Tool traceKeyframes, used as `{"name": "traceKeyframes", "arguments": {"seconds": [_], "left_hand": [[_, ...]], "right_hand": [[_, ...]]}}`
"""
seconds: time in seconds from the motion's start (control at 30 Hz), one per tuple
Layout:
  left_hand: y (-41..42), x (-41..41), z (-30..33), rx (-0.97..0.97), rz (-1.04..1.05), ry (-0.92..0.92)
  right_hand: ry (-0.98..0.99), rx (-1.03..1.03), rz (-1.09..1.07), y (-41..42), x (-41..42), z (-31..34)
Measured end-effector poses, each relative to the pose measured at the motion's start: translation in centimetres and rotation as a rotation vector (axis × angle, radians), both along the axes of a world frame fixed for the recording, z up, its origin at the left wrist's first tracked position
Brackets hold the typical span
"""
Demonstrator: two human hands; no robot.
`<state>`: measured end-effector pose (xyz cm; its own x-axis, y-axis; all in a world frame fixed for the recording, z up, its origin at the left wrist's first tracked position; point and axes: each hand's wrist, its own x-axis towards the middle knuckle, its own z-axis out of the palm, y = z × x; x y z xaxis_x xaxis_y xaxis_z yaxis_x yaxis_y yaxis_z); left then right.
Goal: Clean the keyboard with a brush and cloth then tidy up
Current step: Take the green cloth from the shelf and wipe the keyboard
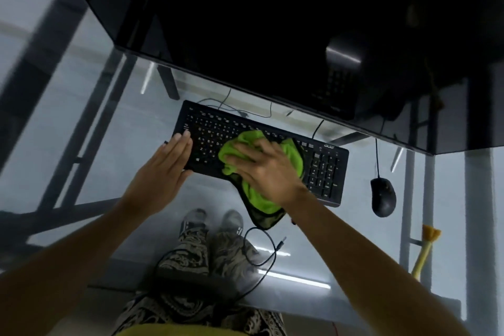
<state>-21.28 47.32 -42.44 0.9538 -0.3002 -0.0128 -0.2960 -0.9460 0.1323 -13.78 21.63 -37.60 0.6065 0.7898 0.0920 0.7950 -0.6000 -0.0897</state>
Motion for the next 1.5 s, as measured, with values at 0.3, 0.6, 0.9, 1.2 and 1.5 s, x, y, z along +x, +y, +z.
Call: {"name": "traceKeyframes", "arguments": {"seconds": [0.3, 0.6, 0.9, 1.2, 1.5], "left_hand": [[0.0, -0.1, -0.2, -0.067, 0.009, -0.014], [0.2, -0.1, 0.2, -0.107, 0.016, 0.034], [0.1, 0.0, 1.5, -0.089, 0.027, 0.114], [0.0, -0.1, 0.5, -0.100, 0.017, 0.025], [-0.5, -0.3, 0.6, -0.054, 0.011, -0.016]], "right_hand": [[0.056, 0.023, -0.299, -2.1, 2.1, 1.0], [0.059, 0.039, -0.319, 2.0, 3.9, 0.7], [0.161, -0.088, -0.731, -8.5, 2.6, 3.0], [0.176, -0.074, -0.480, 3.8, 4.2, 2.4], [0.233, -0.058, -0.810, -10.6, 1.8, 2.3]]}}
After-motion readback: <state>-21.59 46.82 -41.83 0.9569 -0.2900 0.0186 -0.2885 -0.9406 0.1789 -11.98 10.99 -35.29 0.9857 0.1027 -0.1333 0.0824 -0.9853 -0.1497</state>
